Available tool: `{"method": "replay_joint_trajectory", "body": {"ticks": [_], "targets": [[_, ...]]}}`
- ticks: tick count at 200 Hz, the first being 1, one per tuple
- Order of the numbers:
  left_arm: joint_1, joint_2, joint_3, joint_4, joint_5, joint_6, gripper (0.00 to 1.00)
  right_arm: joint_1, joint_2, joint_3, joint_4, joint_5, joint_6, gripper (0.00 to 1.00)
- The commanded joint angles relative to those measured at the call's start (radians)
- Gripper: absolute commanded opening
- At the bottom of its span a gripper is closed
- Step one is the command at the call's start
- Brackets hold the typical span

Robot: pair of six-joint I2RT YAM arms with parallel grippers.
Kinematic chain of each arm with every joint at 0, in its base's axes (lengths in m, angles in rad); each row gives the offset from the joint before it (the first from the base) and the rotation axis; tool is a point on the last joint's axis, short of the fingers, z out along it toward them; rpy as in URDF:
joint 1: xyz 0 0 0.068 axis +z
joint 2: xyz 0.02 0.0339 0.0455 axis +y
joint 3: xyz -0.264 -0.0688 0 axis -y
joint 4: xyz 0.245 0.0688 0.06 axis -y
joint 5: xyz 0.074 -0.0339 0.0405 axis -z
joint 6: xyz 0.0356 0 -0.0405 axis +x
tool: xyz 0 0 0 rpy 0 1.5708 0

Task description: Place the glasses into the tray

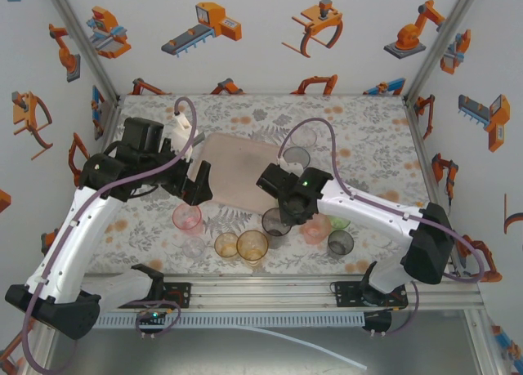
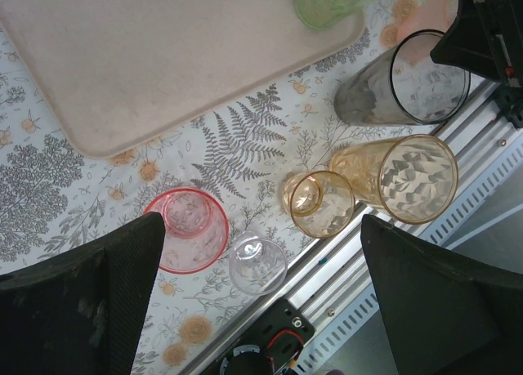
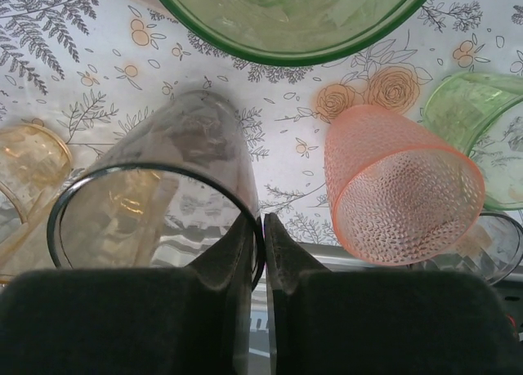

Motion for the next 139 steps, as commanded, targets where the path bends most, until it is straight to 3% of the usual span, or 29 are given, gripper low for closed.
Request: {"method": "replay_joint_trajectory", "body": {"ticks": [1,39,139], "targets": [[0.007,-0.016,-0.010,-0.008,0.021,-0.013,0.97,0.007,0.000,0.029,-0.031,0.042,-0.010,0.09],[0.010,-0.021,-0.011,-0.007,0.022,-0.015,0.97,0.007,-0.008,0.036,-0.036,0.042,-0.019,0.00],[0.025,-0.018,0.003,-0.011,0.021,-0.011,0.97,0.006,-0.088,0.065,-0.059,0.022,-0.031,0.00]]}}
